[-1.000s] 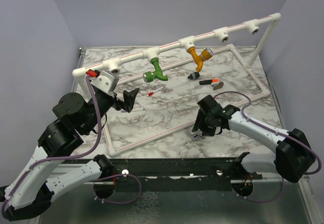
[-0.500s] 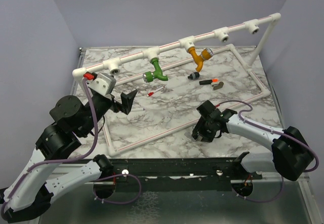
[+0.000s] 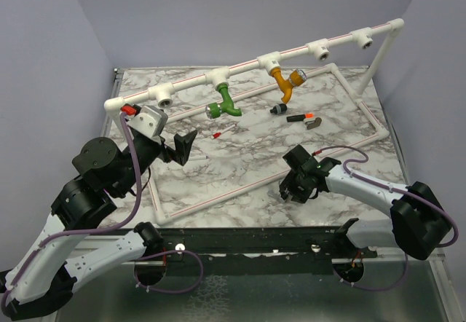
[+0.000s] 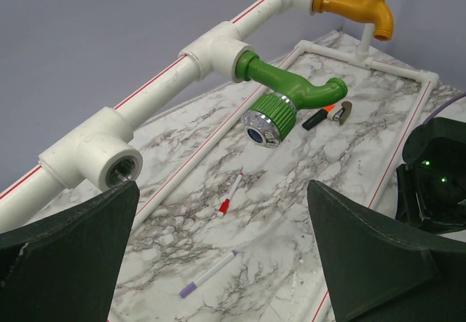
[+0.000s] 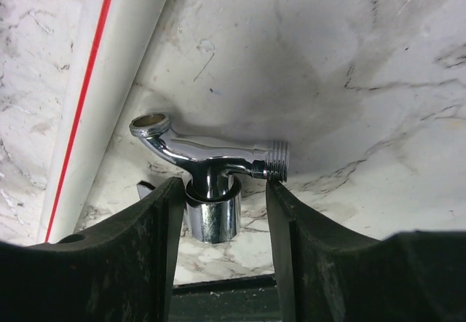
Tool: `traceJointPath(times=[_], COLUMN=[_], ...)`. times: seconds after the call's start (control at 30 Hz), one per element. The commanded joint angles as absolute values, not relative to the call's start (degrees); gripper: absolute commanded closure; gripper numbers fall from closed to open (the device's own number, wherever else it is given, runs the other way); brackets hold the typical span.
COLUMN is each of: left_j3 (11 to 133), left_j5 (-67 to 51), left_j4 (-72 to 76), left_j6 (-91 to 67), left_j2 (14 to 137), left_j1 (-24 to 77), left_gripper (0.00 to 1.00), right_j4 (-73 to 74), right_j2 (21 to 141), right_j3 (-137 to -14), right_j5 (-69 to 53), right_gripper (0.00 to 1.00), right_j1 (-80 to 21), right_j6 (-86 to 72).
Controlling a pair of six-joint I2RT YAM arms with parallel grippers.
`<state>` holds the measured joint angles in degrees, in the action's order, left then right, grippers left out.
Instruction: Install the water faucets
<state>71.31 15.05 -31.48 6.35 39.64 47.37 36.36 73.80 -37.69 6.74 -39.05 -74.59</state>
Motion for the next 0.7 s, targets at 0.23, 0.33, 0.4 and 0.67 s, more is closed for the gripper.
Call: traceJointPath(times=[0.23,0.33,0.4,0.67], left_j3=[70.9,70.9,70.8,70.7], left_j5=[15.9,16.0,16.2,16.4], left_j4=[-32.0,-32.1,-32.1,-32.2], left_j6=[6.4,6.4,6.3,5.5], left_j2=[40.1,40.3,40.4,40.6], left_j1=[47.6,47.7,47.7,47.6], left_gripper=[0.01,0.01,0.01,0.01], right_j4=[34.9,34.6,34.0,34.3], right_j2=[76.1,77.8,78.5,80.4], right_j3=[-39.3,-39.7,-39.6,-39.2], right_j5=[13.8,13.8,13.4,13.4], right_gripper=[0.48,0.51,0.53,0.62], right_j1=[-39.5,-39.5,-39.4,-39.4], right_j6=[-74.7,-73.2,-71.8,-65.6])
